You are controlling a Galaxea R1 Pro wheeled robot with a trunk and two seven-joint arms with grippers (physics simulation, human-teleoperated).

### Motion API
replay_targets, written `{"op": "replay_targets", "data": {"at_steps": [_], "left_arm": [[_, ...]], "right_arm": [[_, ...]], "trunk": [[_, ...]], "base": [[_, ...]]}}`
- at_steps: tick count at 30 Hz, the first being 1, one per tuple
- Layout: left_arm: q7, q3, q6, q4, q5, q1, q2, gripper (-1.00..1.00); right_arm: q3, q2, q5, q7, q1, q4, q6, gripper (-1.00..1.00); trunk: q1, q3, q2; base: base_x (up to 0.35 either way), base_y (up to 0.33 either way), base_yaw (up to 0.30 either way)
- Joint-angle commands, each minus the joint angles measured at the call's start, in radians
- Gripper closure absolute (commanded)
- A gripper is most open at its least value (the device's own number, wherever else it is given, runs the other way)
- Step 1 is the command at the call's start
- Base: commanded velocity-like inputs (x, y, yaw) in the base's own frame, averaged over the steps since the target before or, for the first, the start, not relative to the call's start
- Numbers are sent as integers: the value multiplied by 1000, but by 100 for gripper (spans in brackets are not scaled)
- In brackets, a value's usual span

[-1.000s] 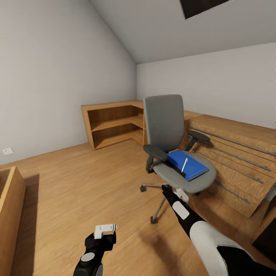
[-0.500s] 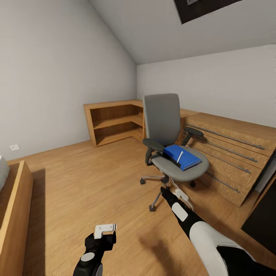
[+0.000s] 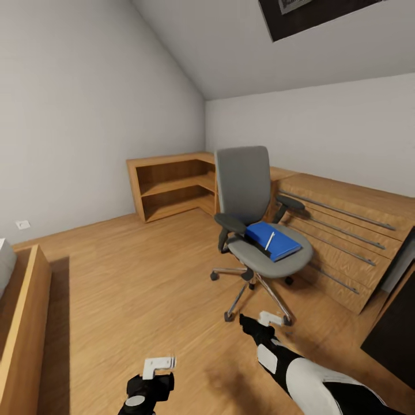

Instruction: In the bedroom, organize the workspace by keeping the computer under the desk, ensuring the monitor is on the desk, placing the keyboard on the desk next to the monitor, placing the mouse on the desk next to the keyboard, moving the folder from the swivel chair onto the desk next to the mouse, stacking the notebook on top of the folder with the pen on top of the notebook, and positioning the swivel chair next to the desk.

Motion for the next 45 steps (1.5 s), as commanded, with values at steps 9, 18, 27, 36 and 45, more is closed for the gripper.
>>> {"op": "replay_targets", "data": {"at_steps": [9, 18, 27, 36, 45], "left_arm": [[-6, 14, -184, 204, 11, 0, 22, -100], [-5, 17, -229, 306, 94, 0, 70, -100], [2, 14, -341, 372, 97, 0, 85, -100], [3, 8, -343, 443, 96, 0, 78, -100], [0, 11, -344, 447, 99, 0, 79, -100]], "right_arm": [[-6, -12, 190, -2, 224, 26, -238, -100], [-7, -21, 196, -1, 293, 28, -333, -100], [-10, -51, 194, -3, 296, 25, -336, -100], [-11, -75, 193, -3, 296, 25, -335, -100], [-12, -77, 193, -3, 296, 25, -335, -100]], "trunk": [[-35, 27, 63], [-69, 56, 126], [-104, 84, 189], [-138, 112, 252], [-173, 140, 315]], "base": [[0, 0, 0], [0, 0, 0], [-135, 0, -164], [-316, -66, -264], [-311, -134, -266]]}}
